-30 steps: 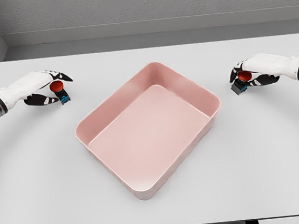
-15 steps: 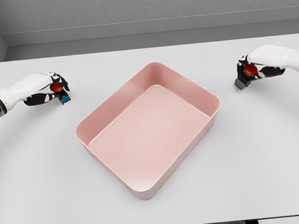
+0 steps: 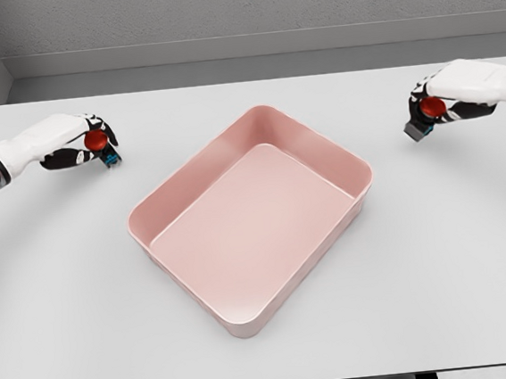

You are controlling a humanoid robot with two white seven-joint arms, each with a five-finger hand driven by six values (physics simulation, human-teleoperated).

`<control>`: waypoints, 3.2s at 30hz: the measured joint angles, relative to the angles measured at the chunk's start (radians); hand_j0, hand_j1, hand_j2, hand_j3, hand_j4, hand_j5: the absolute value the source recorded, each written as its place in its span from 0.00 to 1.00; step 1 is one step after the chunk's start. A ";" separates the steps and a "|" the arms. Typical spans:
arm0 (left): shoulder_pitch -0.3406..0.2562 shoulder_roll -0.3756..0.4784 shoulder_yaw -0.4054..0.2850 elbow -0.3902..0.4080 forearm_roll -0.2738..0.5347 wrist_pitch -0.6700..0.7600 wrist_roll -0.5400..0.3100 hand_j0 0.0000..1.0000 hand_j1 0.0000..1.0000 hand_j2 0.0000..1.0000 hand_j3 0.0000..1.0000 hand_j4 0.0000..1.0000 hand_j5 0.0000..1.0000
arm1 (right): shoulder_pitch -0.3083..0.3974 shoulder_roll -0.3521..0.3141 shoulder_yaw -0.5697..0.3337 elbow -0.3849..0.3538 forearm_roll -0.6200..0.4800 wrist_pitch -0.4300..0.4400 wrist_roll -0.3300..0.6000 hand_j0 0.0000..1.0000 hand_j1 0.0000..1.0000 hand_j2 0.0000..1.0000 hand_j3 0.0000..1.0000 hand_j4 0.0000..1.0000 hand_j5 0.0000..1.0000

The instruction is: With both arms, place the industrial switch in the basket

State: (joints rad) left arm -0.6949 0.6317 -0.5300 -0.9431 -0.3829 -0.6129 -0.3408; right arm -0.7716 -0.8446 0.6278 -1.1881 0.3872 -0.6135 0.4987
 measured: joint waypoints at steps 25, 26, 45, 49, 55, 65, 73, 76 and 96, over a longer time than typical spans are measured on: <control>-0.054 0.000 0.038 -0.095 0.026 0.000 -0.007 0.50 0.50 0.50 0.50 0.50 0.50 | -0.002 -0.079 0.002 -0.418 -0.001 0.000 0.054 0.38 0.38 0.38 0.38 0.38 0.38; -0.054 -0.001 0.038 -0.101 0.027 0.000 -0.007 0.50 0.50 0.50 0.50 0.50 0.50 | -0.002 -0.077 0.002 -0.429 -0.001 0.000 0.055 0.38 0.38 0.38 0.38 0.38 0.38; -0.034 -0.006 0.034 -0.293 0.048 0.000 -0.007 0.50 0.50 0.50 0.50 0.50 0.50 | -0.026 0.099 0.041 -0.512 0.004 -0.001 0.057 0.96 0.96 0.96 0.96 0.96 0.96; -0.028 -0.006 0.032 -0.339 0.049 0.000 -0.007 0.50 0.50 0.50 0.50 0.50 0.50 | -0.026 0.123 0.046 -0.512 0.004 -0.001 0.055 1.00 1.00 1.00 1.00 1.00 1.00; -0.021 -0.013 0.030 -0.386 0.048 0.000 -0.007 0.50 0.50 0.50 0.50 0.50 0.50 | -0.055 0.138 0.047 -0.534 -0.001 -0.001 0.055 1.00 1.00 1.00 1.00 1.00 1.00; -0.011 -0.028 0.028 -0.435 0.049 0.000 -0.007 0.50 0.50 0.50 0.50 0.50 0.50 | -0.041 0.129 0.003 -0.557 -0.013 0.000 0.051 1.00 1.00 1.00 1.00 1.00 1.00; 0.006 -0.028 0.027 -0.485 0.047 0.000 -0.007 0.50 0.50 0.50 0.50 0.50 0.50 | 0.063 -0.041 -0.139 -0.321 -0.099 0.000 0.044 1.00 1.00 1.00 1.00 1.00 1.00; 0.029 -0.028 0.024 -0.531 0.046 0.000 -0.007 0.50 0.50 0.50 0.50 0.50 0.50 | 0.121 -0.061 -0.152 -0.236 -0.121 -0.001 0.043 1.00 1.00 1.00 1.00 1.00 1.00; 0.052 -0.025 -0.067 -0.756 0.042 0.000 -0.008 1.00 1.00 1.00 1.00 1.00 1.00 | 0.161 -0.089 -0.158 -0.141 -0.136 0.000 0.042 1.00 1.00 1.00 1.00 1.00 1.00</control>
State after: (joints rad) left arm -0.6427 0.6066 -0.5970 -1.6991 -0.3414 -0.6128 -0.3483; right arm -0.6105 -0.9340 0.4697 -1.3296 0.2517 -0.6135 0.5402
